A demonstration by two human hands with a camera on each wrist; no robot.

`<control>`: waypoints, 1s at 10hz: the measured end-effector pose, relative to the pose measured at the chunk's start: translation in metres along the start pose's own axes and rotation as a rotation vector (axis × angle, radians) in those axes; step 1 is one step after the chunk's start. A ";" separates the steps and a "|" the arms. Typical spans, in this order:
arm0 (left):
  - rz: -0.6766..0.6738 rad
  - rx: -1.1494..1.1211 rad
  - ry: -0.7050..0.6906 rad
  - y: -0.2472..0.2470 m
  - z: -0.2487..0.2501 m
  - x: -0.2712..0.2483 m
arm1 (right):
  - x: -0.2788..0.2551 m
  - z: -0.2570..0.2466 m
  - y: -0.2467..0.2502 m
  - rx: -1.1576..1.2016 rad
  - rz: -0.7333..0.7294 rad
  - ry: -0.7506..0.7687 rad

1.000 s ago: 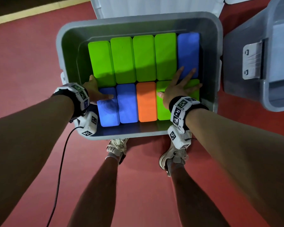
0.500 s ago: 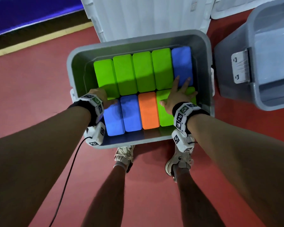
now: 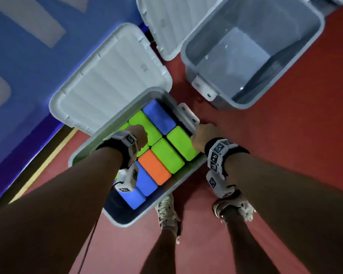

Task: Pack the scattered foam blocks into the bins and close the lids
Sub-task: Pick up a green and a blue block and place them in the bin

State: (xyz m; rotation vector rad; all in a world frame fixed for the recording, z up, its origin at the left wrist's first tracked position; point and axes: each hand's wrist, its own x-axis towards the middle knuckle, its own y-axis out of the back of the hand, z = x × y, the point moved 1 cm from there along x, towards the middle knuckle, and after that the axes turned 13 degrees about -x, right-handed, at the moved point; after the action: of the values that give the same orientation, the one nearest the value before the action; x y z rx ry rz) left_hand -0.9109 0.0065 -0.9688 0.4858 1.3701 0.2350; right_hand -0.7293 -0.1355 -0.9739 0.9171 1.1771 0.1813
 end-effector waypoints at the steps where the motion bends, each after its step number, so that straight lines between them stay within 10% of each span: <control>1: 0.063 0.042 -0.075 -0.002 0.093 -0.014 | -0.004 0.067 0.006 0.060 -0.017 -0.056; 7: -0.271 0.480 -0.586 -0.289 0.660 -0.146 | -0.191 0.614 -0.150 0.590 -0.106 -0.636; 10: -0.351 1.034 -0.912 -0.489 0.815 -0.248 | -0.355 0.746 -0.303 0.898 -0.198 -1.028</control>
State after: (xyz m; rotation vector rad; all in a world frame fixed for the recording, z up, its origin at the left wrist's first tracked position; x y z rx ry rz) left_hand -0.2241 -0.6897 -0.8787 1.0192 0.5492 -0.9389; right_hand -0.3414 -0.9185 -0.8715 1.3948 0.3135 -0.9584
